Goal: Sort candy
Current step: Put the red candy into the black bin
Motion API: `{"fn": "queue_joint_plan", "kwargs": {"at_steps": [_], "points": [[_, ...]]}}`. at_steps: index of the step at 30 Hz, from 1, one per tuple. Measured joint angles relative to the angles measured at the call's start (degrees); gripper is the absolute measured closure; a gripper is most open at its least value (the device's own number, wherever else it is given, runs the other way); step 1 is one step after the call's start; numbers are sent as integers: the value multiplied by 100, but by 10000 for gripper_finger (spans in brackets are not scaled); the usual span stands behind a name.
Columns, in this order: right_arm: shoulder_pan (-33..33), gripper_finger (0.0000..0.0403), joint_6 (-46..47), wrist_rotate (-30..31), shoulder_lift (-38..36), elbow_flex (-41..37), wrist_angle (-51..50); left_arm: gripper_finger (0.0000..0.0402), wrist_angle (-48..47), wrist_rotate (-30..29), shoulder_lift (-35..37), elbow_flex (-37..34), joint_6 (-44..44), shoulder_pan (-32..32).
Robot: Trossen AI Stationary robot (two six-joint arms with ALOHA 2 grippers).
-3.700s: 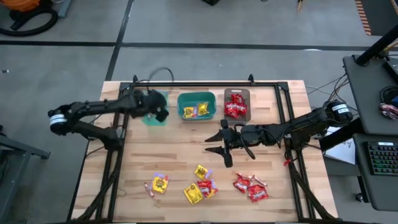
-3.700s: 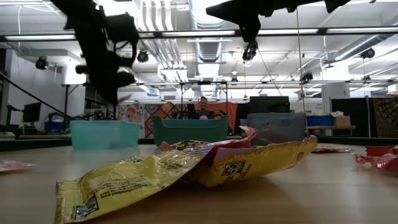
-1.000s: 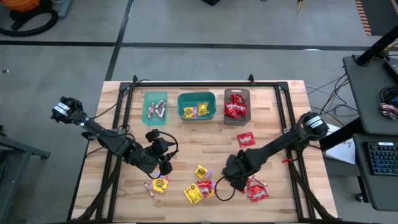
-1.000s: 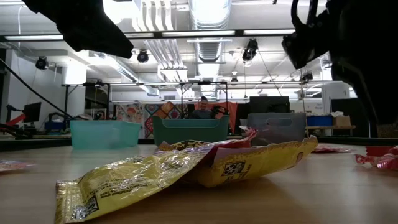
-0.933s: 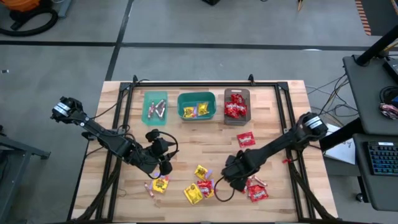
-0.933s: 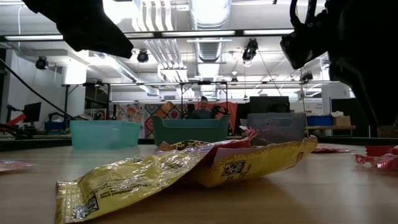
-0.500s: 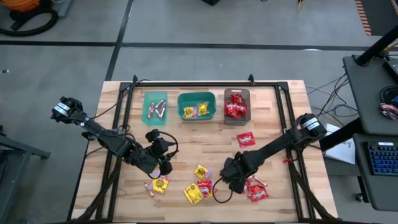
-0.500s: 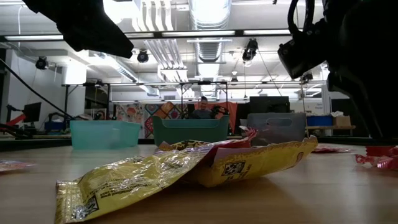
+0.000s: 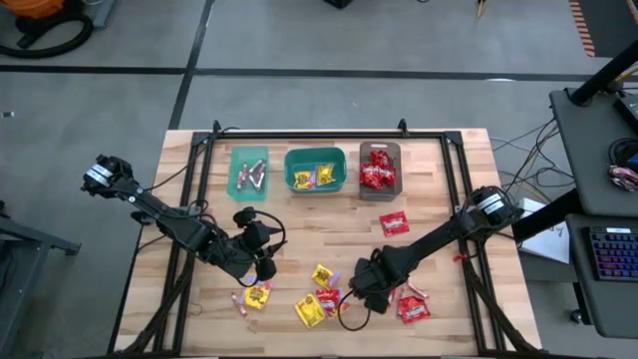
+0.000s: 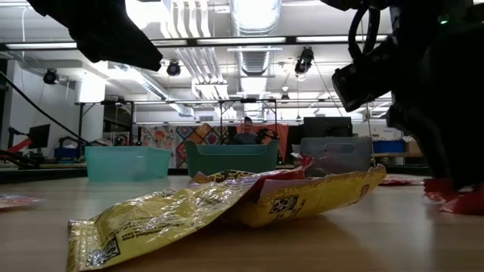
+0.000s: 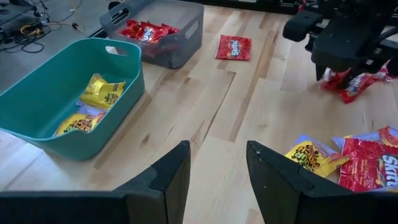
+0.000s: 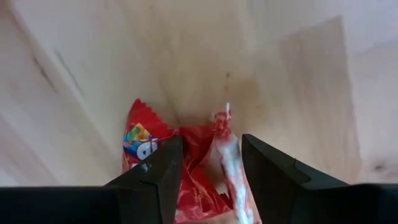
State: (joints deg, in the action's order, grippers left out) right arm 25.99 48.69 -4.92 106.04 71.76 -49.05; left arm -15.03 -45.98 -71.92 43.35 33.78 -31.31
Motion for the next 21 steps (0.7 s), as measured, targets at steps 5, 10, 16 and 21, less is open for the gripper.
{"fn": "queue_joint_plan", "kwargs": {"at_steps": [5,10,16,21], "points": [[-12,282,15,402,-13,-17,71,261,3,0,-7,0,24,0],[-57,352,-59,525,-18,-17,78,261,6,0,-7,0,57,0],[-102,391,-378,757,-81,-17,123,261,22,0,-7,0,156,0],[-160,394,-588,1211,-421,-21,122,261,40,0,-7,0,326,0]]}}
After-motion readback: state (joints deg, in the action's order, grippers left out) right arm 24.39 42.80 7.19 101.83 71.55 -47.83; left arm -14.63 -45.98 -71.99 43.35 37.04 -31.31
